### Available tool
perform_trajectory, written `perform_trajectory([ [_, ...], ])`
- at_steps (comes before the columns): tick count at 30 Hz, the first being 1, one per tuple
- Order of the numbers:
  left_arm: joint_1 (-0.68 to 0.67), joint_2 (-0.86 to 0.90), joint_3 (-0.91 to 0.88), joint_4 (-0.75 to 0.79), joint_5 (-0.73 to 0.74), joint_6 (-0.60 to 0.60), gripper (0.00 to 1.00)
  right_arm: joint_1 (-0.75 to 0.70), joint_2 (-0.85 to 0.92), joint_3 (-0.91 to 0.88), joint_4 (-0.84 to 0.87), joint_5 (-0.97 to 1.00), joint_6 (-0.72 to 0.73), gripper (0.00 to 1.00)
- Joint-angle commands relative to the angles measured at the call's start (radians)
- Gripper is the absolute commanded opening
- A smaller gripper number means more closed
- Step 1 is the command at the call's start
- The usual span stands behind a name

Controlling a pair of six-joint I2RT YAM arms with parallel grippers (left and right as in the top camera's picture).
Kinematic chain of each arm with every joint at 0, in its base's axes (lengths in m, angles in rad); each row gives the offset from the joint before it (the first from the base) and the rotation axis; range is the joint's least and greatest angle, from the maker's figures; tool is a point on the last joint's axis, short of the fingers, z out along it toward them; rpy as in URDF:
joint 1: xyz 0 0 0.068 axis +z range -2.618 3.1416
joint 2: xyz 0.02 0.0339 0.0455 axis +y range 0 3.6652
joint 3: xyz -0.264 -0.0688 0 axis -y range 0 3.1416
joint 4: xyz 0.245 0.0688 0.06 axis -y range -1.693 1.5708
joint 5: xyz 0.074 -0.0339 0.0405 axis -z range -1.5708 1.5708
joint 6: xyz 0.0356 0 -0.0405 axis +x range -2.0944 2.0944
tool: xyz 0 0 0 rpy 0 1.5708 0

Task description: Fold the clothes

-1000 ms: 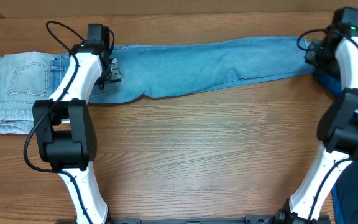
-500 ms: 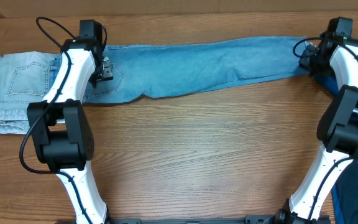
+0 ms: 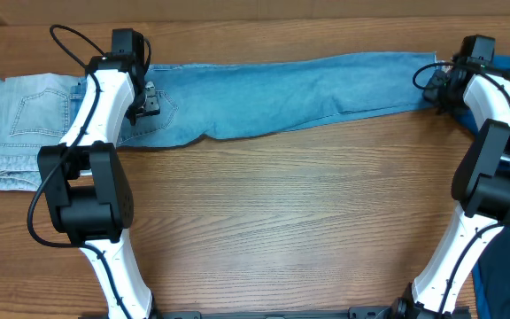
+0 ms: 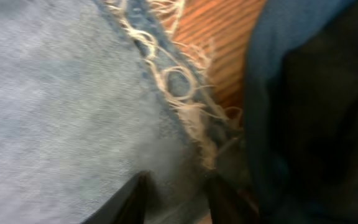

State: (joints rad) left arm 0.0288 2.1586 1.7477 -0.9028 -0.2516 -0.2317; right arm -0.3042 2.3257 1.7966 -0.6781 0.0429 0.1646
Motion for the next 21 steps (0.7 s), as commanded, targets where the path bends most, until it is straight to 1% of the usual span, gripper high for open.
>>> perform_trajectory([
  [1,0.007,0.0,0.022,-0.006,-0.018,0.008,0.6,0.0,-0.024,-0.006,-0.003,0.069,0.016,0.44],
  [4,0.007,0.0,0.022,-0.007,-0.018,0.008,0.6,0.001,-0.024,-0.007,0.009,0.064,0.023,0.46],
  [8,0.007,0.0,0.022,-0.008,-0.018,0.008,0.6,0.001,-0.024,-0.007,0.032,0.005,0.023,0.46],
  [14,0.007,0.0,0.022,-0.007,-0.018,0.008,0.6,0.001,-0.024,-0.007,0.058,-0.004,-0.001,0.55],
  [18,0.007,0.0,0.022,-0.006,-0.018,0.008,0.61,0.001,-0.024,-0.007,0.053,-0.009,0.0,0.56],
  [21,0.007,0.0,0.023,-0.008,-0.018,0.008,0.61,0.001,-0.023,-0.011,0.065,-0.056,0.0,0.55],
])
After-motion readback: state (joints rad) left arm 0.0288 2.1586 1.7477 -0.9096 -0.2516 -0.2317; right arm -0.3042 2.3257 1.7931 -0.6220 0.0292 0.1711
